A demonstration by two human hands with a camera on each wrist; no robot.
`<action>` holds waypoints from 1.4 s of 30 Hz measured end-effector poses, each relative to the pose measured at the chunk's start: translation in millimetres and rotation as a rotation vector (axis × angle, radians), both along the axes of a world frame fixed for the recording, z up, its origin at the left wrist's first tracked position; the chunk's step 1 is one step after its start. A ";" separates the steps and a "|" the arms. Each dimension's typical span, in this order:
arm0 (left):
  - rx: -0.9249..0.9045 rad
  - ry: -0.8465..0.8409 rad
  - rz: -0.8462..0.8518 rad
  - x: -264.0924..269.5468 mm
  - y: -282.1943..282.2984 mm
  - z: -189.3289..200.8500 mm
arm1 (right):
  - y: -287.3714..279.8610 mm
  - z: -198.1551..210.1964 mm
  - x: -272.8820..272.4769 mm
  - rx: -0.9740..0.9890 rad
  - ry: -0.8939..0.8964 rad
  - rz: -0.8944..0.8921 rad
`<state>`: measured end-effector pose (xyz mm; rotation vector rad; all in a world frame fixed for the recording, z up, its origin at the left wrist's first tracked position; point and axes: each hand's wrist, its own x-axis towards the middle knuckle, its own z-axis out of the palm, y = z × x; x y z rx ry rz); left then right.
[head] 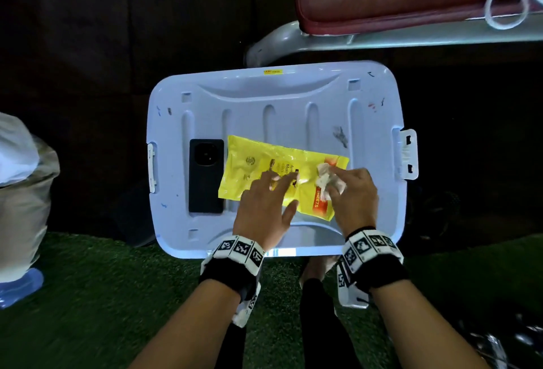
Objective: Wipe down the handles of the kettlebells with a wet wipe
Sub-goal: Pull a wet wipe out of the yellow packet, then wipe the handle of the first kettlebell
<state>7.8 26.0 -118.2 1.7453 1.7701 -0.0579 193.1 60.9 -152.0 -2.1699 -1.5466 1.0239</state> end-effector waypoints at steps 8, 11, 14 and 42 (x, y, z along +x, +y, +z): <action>-0.195 0.218 -0.127 7.7 0.7 -24.4 | 4.1 -11.8 12.6 0.311 -0.162 0.507; -0.190 0.231 -0.114 14.1 -0.6 -27.4 | 2.6 -15.9 15.6 0.232 -0.141 0.462; -0.158 0.199 -0.069 18.1 -3.8 -26.0 | -2.8 -14.4 13.0 0.207 -0.078 0.267; -0.349 -0.273 -0.840 290.9 -250.8 -102.1 | -484.5 -40.0 216.8 0.237 -0.210 -1.243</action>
